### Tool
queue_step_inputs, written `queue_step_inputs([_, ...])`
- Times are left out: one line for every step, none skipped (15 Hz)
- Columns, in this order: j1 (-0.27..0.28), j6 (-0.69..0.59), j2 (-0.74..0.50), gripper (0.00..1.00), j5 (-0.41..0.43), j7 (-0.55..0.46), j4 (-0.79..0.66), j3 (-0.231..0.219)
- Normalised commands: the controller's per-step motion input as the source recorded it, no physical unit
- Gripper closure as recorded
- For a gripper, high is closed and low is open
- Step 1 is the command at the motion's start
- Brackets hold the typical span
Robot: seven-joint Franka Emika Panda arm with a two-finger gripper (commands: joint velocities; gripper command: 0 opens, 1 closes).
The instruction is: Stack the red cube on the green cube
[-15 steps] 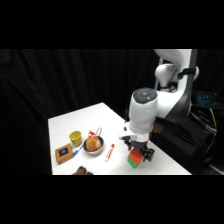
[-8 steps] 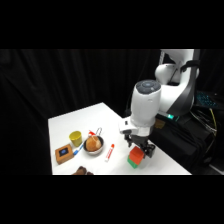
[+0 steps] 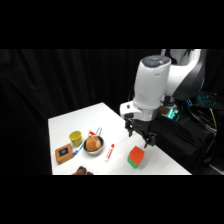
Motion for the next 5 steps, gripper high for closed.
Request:
queue_step_inputs([-0.109, -0.27, -0.38, 0.00, 0.048, 0.00, -0.04, 0.067])
queue_step_inputs([-0.120, -0.27, -0.36, 0.00, 0.070, -0.02, -0.02, 0.066])
queue_step_inputs([-0.128, -0.26, -0.32, 0.00, 0.098, -0.05, 0.01, 0.064])
queue_step_inputs([-0.132, -0.24, -0.28, 0.00, 0.157, -0.09, 0.03, 0.061])
queue_step_inputs([-0.132, -0.26, -0.24, 0.00, 0.240, -0.15, 0.07, 0.057])
